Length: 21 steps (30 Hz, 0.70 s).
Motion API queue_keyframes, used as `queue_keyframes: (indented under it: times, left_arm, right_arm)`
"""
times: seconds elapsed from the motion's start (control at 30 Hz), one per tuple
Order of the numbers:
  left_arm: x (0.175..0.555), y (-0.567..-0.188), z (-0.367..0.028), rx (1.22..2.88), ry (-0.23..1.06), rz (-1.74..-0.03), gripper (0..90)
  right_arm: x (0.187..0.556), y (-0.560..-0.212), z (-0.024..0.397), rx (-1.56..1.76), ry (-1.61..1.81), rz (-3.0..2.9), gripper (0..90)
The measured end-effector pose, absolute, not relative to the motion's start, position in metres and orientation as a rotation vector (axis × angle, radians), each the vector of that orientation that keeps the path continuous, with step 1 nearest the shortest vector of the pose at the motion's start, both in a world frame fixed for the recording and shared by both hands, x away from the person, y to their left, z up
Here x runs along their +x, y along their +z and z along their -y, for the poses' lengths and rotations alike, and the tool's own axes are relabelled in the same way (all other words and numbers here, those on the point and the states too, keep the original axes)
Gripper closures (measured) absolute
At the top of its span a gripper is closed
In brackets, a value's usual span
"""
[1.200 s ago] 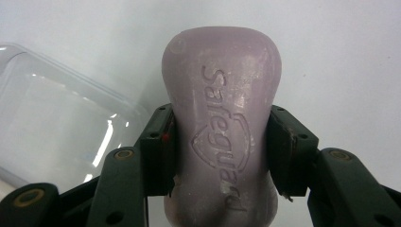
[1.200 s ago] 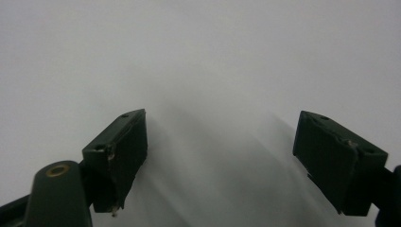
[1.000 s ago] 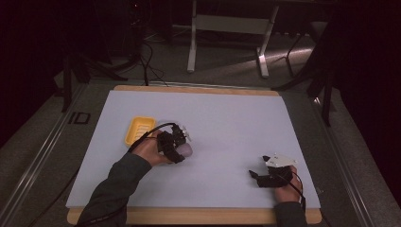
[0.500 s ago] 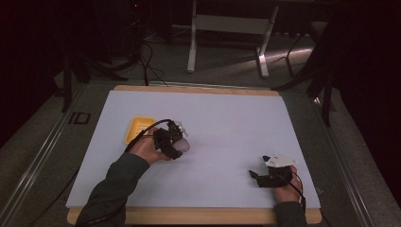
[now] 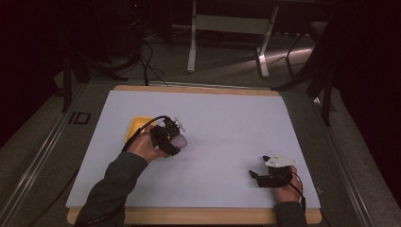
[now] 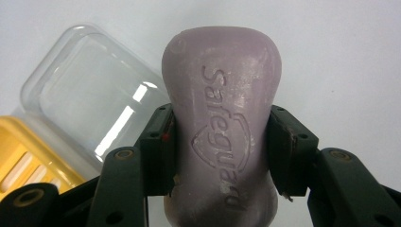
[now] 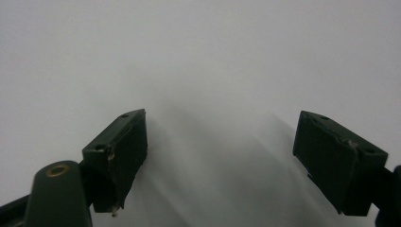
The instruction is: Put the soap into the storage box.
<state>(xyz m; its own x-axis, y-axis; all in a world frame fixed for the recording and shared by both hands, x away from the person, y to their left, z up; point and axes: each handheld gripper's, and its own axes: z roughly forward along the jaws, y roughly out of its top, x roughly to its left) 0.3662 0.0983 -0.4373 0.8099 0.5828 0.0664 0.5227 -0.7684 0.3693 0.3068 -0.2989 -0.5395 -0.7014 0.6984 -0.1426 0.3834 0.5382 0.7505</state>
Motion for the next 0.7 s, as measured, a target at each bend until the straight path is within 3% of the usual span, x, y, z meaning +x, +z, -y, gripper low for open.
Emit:
queue_keyframes:
  times: [0.7]
  left_arm:
    - [0.372,-0.434,-0.114,2.596,0.303,-0.977,49.9]
  right_arm:
    - [0.307,-0.539,0.299,0.880,0.995,-2.351,18.2]
